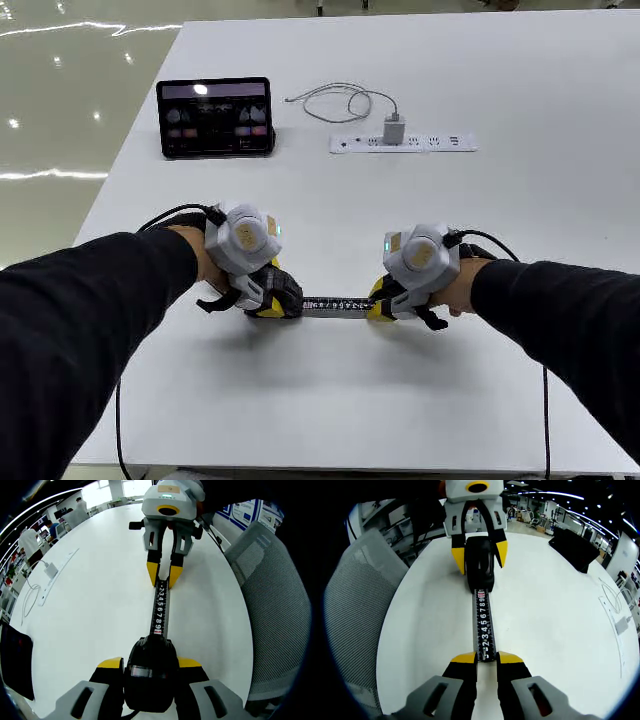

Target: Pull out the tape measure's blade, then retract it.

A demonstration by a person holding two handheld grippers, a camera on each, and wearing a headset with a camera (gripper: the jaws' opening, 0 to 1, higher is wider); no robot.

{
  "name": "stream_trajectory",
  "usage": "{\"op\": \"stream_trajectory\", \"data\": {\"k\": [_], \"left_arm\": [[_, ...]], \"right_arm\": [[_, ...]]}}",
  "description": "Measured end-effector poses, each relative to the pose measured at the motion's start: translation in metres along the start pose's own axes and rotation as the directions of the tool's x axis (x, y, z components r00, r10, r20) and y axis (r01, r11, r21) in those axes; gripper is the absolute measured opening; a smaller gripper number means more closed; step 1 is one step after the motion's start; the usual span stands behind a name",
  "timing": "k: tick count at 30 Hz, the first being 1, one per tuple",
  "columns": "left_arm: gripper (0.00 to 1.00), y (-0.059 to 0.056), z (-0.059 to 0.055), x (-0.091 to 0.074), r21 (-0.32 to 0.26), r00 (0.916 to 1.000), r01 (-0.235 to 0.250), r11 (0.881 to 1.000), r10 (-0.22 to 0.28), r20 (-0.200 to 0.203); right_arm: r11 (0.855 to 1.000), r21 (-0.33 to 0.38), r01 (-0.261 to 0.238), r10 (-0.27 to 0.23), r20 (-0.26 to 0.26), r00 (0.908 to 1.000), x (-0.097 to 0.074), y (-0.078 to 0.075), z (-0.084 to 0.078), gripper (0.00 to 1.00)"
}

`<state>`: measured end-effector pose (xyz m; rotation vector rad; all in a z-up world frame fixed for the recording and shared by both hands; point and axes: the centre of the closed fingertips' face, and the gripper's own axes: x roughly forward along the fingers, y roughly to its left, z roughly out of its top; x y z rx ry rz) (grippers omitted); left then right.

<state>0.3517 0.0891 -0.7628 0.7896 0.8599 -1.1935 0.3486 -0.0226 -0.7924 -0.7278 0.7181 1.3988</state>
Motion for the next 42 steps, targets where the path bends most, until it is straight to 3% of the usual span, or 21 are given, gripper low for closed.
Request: {"op": "stream_trajectory", "data": {"k": [16,42], "left_arm": [[0.35,0.001,-0.001,0.001,-0.002,1.0,-0.001,1.0,0.001,0.002],[0.35,0.005,-0.004,0.003,-0.008,1.0,-0.005,1.0,0.005,0.003]], "right_arm": [[1.0,0.02,0.015,-0.015,-0.007,0.9999,-0.014,-0.003,-0.019,0.09],[0.999,0.036,0.027,-0.027,-0.012,0.9996,-0.024,-0.006,-0.035,0.1]]}}
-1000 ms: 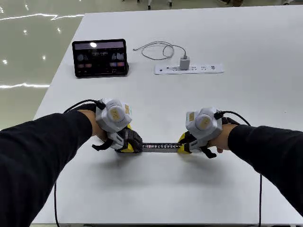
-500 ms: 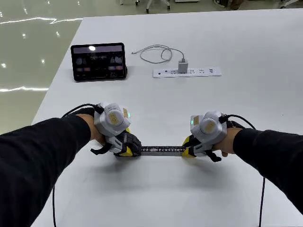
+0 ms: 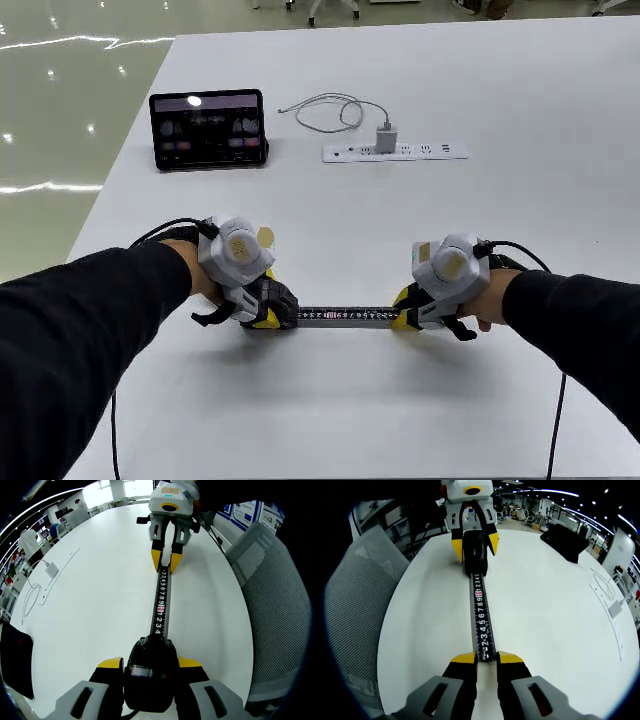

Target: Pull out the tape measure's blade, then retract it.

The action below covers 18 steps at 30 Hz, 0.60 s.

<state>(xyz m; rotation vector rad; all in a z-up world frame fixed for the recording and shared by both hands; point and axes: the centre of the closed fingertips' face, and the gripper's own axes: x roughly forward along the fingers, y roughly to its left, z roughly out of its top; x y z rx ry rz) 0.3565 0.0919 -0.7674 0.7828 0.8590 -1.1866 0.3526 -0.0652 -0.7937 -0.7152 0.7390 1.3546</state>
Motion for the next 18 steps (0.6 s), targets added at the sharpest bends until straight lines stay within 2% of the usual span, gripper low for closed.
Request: {"op": "stream_trajectory", "data": {"k": [18], "left_arm": [[0.35,-0.0018,0.0008,-0.0003,-0.001,1.0,-0.004,1.0,0.004,0.0]], "right_arm": [[1.0,0.012,0.006,-0.006,0.008,0.9999,-0.0066,-0.0006,-0.0074,0.09]]}}
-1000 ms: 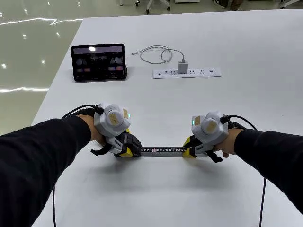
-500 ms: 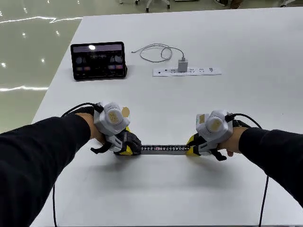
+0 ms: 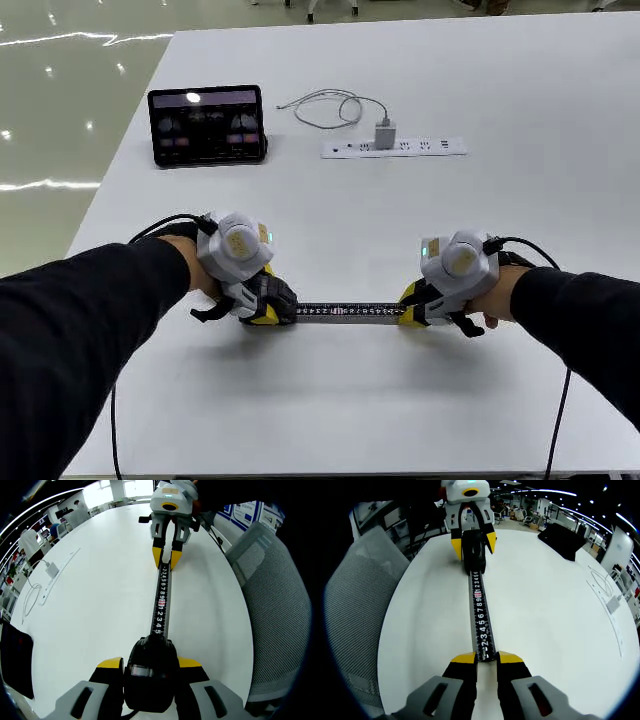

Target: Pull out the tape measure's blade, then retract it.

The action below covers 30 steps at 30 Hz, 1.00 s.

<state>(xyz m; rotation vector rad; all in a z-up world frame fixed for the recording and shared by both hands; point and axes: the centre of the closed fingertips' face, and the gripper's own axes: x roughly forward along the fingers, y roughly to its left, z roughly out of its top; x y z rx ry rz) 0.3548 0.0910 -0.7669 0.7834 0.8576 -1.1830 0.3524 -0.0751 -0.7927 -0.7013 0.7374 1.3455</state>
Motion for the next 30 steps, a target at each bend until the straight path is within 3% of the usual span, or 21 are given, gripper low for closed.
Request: {"op": "stream_trajectory", "data": {"k": [30], "left_arm": [[0.35,-0.003,0.002,-0.002,-0.013,1.0,0.001,1.0,-0.001,0.002]], "right_arm": [[1.0,0.005,0.006,-0.006,-0.023,0.9997,-0.014,-0.007,-0.021,0.09]]}}
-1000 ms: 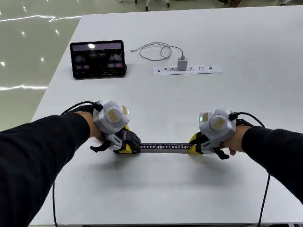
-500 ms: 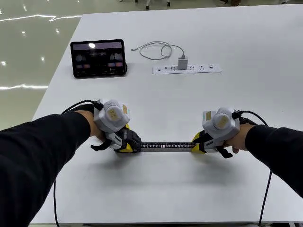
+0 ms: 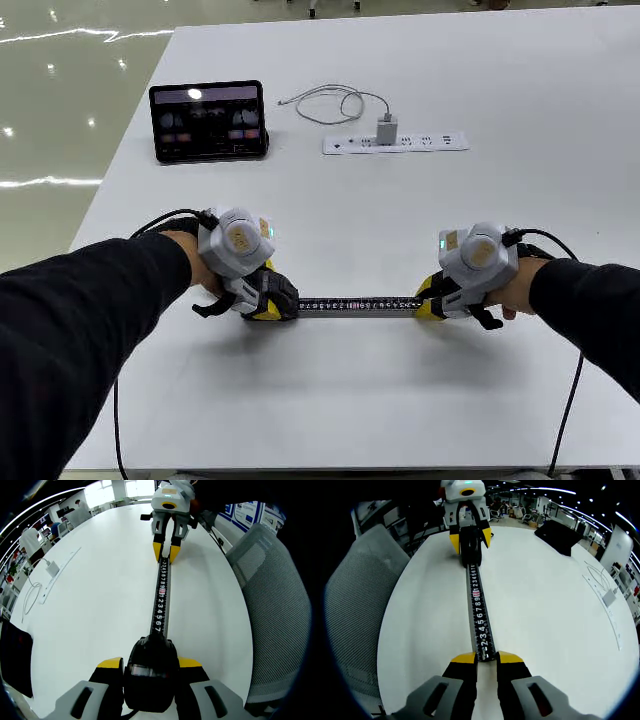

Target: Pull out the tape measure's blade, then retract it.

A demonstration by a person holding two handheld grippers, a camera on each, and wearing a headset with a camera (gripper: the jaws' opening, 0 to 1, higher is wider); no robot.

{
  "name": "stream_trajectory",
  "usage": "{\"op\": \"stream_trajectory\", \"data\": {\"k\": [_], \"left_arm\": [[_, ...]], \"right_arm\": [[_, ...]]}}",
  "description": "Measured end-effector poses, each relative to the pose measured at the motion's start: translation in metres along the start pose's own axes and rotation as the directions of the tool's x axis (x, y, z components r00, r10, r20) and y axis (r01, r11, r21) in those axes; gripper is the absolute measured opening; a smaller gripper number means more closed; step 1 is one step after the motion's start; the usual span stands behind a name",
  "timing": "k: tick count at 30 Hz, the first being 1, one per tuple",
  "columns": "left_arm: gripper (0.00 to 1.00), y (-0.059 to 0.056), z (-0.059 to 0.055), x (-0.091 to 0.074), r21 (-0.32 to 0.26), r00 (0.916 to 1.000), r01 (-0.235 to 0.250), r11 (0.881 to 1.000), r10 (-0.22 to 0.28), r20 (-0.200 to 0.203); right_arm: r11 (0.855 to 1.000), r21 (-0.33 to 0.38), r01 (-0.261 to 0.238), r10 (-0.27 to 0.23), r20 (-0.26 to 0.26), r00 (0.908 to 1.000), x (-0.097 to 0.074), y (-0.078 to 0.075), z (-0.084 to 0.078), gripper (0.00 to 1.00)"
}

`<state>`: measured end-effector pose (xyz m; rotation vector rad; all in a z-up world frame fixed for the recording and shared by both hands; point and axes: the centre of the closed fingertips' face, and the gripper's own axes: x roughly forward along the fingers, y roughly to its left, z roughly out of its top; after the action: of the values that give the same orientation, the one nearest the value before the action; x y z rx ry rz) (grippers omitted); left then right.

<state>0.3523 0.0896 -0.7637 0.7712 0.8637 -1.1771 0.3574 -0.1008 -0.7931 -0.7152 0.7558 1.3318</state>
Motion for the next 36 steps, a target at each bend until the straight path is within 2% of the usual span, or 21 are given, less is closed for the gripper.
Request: {"op": "stream_trajectory", "data": {"k": [16,26,36], "left_arm": [[0.35,0.001,-0.001,0.0,-0.004,1.0,-0.004,1.0,0.004,0.0],[0.35,0.004,-0.005,0.002,-0.001,0.9999,-0.013,1.0,0.013,-0.006],[0.34,0.005,-0.005,0.003,0.018,0.9999,-0.011,1.0,0.011,-0.009]], "right_arm": [[1.0,0.01,0.006,-0.005,-0.009,0.9999,-0.009,-0.004,-0.012,0.09],[1.0,0.012,0.014,-0.014,-0.013,0.9998,-0.015,-0.006,-0.019,0.09],[0.999,0.029,0.023,-0.023,-0.018,0.9996,-0.022,-0.009,-0.029,0.09]]}}
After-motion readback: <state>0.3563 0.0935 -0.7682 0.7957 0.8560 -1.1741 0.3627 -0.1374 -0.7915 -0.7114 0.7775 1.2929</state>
